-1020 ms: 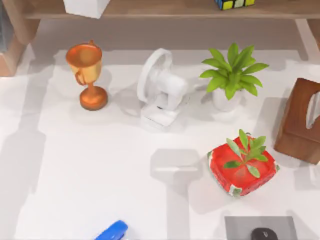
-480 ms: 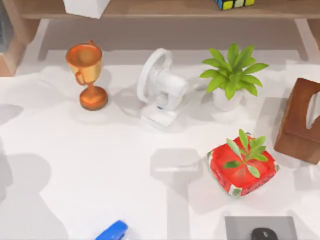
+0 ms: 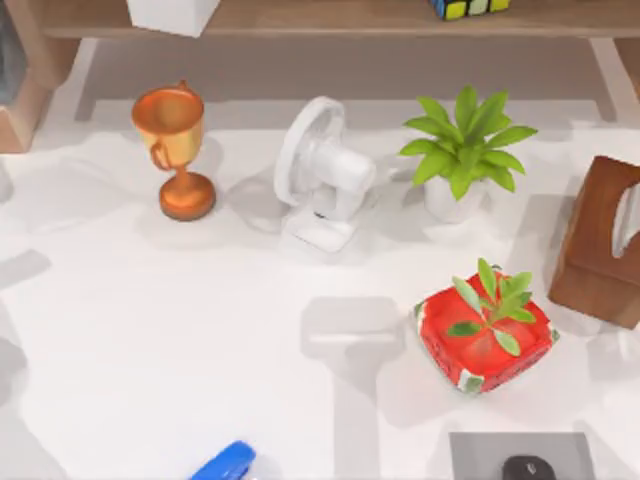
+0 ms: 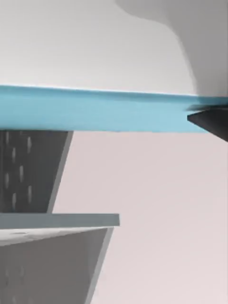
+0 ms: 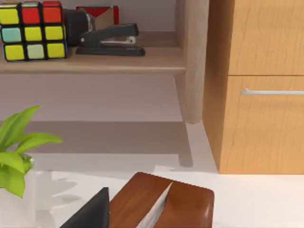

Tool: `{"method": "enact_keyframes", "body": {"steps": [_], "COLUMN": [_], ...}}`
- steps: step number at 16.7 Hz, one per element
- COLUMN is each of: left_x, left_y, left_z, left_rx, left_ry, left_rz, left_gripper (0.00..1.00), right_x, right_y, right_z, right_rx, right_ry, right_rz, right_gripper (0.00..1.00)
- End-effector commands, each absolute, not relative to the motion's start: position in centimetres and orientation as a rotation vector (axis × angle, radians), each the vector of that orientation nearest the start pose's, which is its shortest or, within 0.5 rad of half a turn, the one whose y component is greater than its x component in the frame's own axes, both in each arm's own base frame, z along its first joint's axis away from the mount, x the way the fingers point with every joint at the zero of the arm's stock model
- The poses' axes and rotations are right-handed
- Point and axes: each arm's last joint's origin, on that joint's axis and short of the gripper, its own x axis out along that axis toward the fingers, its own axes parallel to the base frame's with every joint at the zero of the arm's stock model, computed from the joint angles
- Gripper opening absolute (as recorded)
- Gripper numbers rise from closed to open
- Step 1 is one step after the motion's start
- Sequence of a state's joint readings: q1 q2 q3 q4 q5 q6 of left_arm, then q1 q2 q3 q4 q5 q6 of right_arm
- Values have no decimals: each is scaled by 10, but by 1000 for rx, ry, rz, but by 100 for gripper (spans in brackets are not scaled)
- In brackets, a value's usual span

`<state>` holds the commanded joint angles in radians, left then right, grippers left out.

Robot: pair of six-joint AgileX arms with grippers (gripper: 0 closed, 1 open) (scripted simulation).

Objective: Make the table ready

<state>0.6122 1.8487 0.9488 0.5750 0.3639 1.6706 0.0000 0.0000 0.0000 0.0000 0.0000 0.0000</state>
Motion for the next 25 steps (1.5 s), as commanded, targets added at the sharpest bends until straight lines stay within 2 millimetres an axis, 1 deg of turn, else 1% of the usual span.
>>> {"method": "enact_keyframes", "body": {"steps": [3, 6, 12, 15, 20, 24, 25], "left_x": [337, 348, 347, 357, 377, 377, 377], "left_y": [190, 178, 179, 180, 177, 177, 177], "left_z": [162, 153, 153, 156, 148, 148, 148], "left_rx": [1548, 1557, 1557, 1564, 1558, 1557, 1557], "left_ry": [251, 186, 191, 182, 185, 186, 186], "left_rz": [-168, -237, -232, -221, -235, -237, -237], "left_gripper": [0, 0, 0, 0, 0, 0, 8], "right_x": [106, 106, 106, 106, 106, 106, 106], "right_y": [-1, -1, -1, -1, -1, -1, -1], "right_z": [160, 160, 160, 160, 160, 160, 160], "right_rx": [0, 0, 0, 0, 0, 0, 0], "right_ry": [0, 0, 0, 0, 0, 0, 0], "right_rz": [0, 0, 0, 0, 0, 0, 0], "right_gripper": [100, 100, 100, 100, 100, 100, 100]}}
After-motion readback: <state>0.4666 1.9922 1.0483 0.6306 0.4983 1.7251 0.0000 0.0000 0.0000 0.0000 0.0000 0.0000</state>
